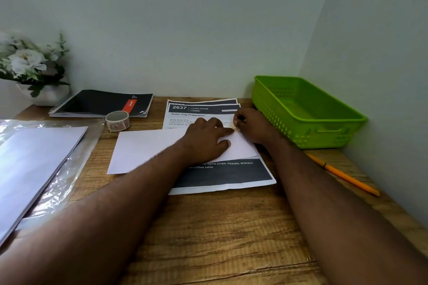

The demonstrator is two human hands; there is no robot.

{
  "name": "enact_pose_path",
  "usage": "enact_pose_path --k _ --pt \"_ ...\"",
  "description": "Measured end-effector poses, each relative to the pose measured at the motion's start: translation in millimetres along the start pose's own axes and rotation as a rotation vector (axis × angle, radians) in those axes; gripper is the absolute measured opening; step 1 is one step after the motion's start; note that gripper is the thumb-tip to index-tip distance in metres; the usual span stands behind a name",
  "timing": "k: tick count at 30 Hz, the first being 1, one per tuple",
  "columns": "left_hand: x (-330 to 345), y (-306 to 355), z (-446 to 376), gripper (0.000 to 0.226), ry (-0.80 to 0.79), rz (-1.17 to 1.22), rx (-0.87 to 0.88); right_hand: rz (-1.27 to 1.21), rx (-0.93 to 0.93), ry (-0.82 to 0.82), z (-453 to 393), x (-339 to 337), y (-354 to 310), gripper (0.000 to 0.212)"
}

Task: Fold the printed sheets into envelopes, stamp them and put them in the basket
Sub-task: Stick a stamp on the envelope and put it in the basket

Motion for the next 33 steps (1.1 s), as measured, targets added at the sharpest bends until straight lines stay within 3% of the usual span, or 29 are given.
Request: enact_pose_path --k 9,21,33 --pt "-0.9 0.4 0.7 0.048 -0.003 -0.023 0.005 -0.041 0.034 0.036 0.4 0.3 -0.2 0.007" --pt "-0.3 -4.1 -1.4 0.075 -0.012 0.141 -0.037 -0.097 0.025 0.027 3.2 -2.0 0.8 0.011" --pt "0.5 -2.2 -2.6 0.057 -0.018 0.037 -0.026 0.029 -0.013 -0.008 -1.5 0.1 1.7 0.011"
Point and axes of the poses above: each hand's wrist, its own z-axis away from the middle knuckle, its own x-axis out of the palm, y = z × x, the point moved 1 cm from there along -z, towards the middle knuckle, and after that the axes turned 8 degrees about -x, right-handed, at the moved point
